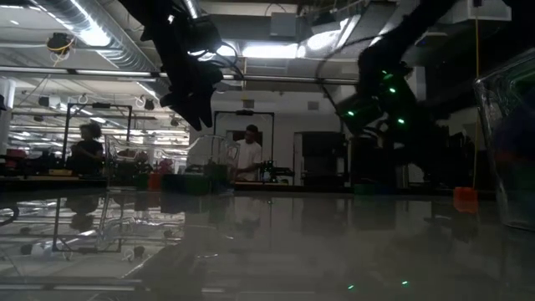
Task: Sort blocks by size
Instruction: Put the rectangular orange game piece into the bottom transparent bin
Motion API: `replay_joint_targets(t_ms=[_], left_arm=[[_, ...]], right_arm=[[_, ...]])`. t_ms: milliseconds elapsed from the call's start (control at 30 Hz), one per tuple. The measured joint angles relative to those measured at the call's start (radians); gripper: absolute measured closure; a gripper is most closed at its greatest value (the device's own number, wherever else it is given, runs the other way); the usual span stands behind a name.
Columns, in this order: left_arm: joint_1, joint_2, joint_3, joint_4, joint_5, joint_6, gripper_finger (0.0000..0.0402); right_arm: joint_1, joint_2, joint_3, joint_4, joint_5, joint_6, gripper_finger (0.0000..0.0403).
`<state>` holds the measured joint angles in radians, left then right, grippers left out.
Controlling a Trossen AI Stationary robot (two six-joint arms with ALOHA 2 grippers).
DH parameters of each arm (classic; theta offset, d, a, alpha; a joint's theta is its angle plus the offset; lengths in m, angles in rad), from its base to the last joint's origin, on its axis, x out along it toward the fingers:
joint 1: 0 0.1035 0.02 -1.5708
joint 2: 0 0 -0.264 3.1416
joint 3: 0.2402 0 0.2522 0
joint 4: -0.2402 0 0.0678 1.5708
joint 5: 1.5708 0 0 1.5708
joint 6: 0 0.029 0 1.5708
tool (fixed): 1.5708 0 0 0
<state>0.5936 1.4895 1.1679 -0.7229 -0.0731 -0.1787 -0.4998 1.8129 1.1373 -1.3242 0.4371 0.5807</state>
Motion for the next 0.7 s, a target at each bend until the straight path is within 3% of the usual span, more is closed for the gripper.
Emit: replay_joint_targets(t_ms=[300,700], left_arm=[[0.000,0.000,0.000,0.001,0.000,0.030,0.0219],[-0.004,0.000,0.000,0.001,0.000,0.006,0.0219]], right_arm=[[-0.179,-0.134,-0.215,0.184,-0.055,-0.013,0.0181],[-0.355,-0.153,-0.228,0.345,-0.231,-0.085,0.0181]])
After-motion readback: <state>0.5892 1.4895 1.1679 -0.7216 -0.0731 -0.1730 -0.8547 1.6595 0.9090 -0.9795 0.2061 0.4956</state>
